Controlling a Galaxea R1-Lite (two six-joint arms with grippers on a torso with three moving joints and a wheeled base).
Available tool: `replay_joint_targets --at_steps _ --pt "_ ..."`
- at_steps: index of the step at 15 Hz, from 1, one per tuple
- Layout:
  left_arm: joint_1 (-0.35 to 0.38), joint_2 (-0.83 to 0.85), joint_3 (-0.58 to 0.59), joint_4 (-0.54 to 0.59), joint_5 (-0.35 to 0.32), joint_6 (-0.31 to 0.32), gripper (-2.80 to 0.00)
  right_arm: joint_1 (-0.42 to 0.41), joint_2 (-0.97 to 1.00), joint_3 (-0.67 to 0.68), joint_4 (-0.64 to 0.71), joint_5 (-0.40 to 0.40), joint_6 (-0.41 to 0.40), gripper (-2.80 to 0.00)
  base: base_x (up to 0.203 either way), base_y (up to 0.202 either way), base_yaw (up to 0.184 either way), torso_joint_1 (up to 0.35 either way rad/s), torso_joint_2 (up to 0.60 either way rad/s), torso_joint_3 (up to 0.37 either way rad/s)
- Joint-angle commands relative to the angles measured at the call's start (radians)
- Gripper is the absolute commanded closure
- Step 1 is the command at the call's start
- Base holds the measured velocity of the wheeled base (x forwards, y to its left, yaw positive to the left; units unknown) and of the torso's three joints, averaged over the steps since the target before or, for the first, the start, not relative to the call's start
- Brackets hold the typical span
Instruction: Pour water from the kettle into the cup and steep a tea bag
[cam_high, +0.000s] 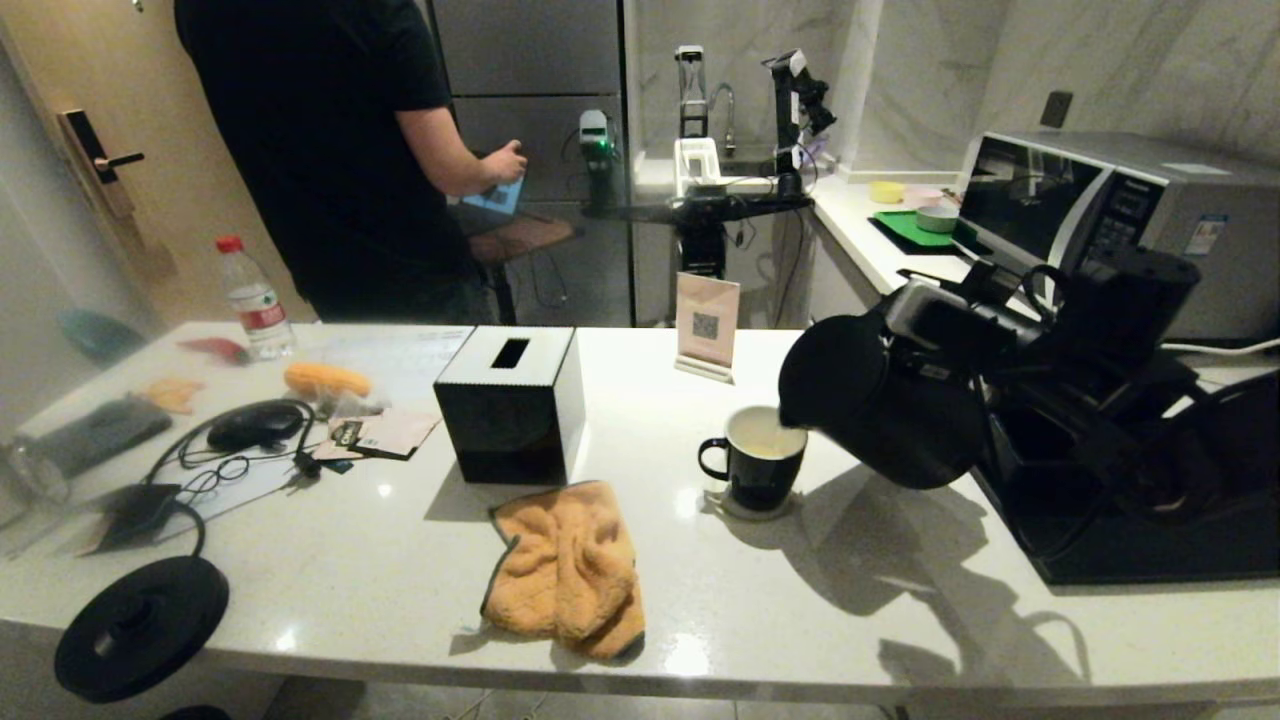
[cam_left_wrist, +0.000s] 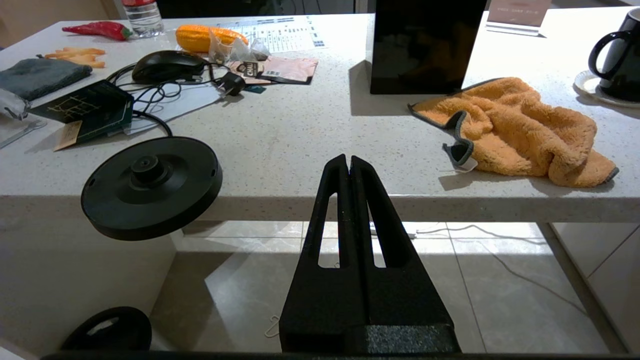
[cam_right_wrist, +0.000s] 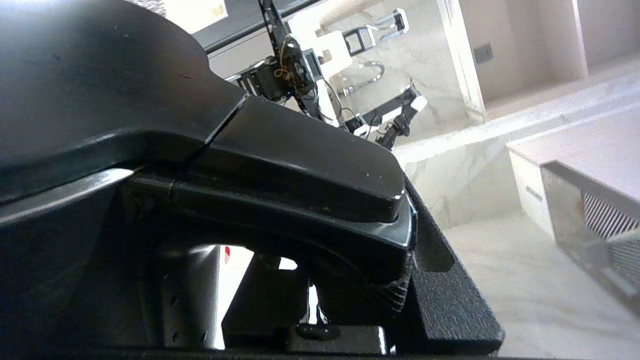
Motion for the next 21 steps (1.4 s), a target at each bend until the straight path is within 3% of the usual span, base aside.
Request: replay_joint_targets --at_steps 1,7,12,16,21 --pt "0.000 0.000 0.000 0.000 0.000 0.000 0.00 -0.006 -0.016 0.000 -0.006 0.000 0.007 0.00 0.000 0.000 0.000 0.000 0.00 0.000" --pt "0.000 0.000 0.000 0.000 0.000 0.000 0.00 -0.005 -0.051 0.000 -0.003 -0.061 0.104 0.00 0.000 0.000 0.000 0.000 0.00 0.000" --pt "0.000 0.000 0.000 0.000 0.000 0.000 0.00 -0.006 -0.076 -0.001 0.006 -0.066 0.208 0.00 0.000 0.000 0.000 0.000 0.00 0.000" --pt "0.000 0.000 0.000 0.000 0.000 0.001 0.00 -0.009 -0.104 -0.002 0.010 -0.163 0.292 0.00 0.000 0.000 0.000 0.000 0.00 0.000" --pt "0.000 0.000 -0.001 0.000 0.000 0.000 0.00 -0.068 -0.139 0.004 0.057 -0.245 0.401 0.00 0.000 0.000 0.000 0.000 0.00 0.000"
